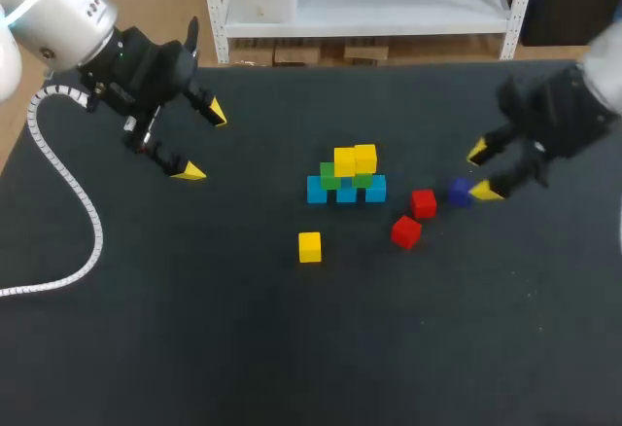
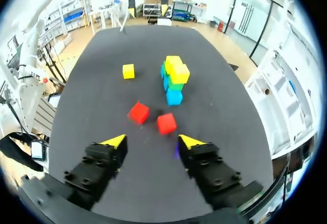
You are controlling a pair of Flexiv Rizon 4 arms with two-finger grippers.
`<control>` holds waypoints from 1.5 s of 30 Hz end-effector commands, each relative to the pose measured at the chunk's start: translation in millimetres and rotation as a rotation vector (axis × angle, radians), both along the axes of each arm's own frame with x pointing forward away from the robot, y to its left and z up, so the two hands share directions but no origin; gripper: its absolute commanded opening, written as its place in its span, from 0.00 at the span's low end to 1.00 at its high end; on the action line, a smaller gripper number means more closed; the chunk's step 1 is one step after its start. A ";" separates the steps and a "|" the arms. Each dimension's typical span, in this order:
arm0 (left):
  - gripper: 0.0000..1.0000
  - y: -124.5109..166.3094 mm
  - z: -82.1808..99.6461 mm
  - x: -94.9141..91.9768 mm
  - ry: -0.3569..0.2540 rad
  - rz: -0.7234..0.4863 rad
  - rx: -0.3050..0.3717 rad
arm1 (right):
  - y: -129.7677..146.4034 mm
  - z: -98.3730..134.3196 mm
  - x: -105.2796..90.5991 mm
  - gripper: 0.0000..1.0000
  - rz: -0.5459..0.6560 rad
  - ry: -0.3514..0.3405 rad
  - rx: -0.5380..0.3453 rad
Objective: Place the blue cubes, place green cubes on the blue cubes, place the yellow cubes on the green cubes, then place the red cubes on the yellow cubes, and place purple cube on the red cubes.
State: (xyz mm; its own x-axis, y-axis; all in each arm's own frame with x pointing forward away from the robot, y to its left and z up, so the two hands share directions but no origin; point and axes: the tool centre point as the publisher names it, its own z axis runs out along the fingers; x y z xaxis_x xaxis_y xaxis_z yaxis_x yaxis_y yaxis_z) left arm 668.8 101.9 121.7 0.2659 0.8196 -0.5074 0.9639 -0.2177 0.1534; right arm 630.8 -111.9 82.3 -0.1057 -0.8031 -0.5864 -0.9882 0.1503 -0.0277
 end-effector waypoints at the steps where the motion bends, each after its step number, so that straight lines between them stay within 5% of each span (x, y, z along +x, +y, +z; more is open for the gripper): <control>1: 1.00 0.9 -0.2 0.5 -0.001 -0.002 -0.001 | -33.3 -5.4 -30.9 1.00 -0.049 -0.089 0.171; 12: 1.00 0.9 -0.2 0.5 -0.001 -0.002 -0.001 | -58.9 -15.2 -37.1 1.00 -0.043 -0.067 0.200; 32: 1.00 0.9 -0.2 0.5 -0.001 -0.002 -0.001 | -66.2 -14.6 -33.3 1.00 -0.002 -0.039 0.155; 37: 1.00 -15.0 -5.4 -13.6 0.002 -0.010 0.029 | -66.2 -14.6 -33.3 1.00 -0.002 -0.039 0.155; 45: 1.00 -57.7 -22.6 -47.2 0.019 0.146 0.029 | -66.2 -14.6 -33.3 1.00 -0.002 -0.039 0.155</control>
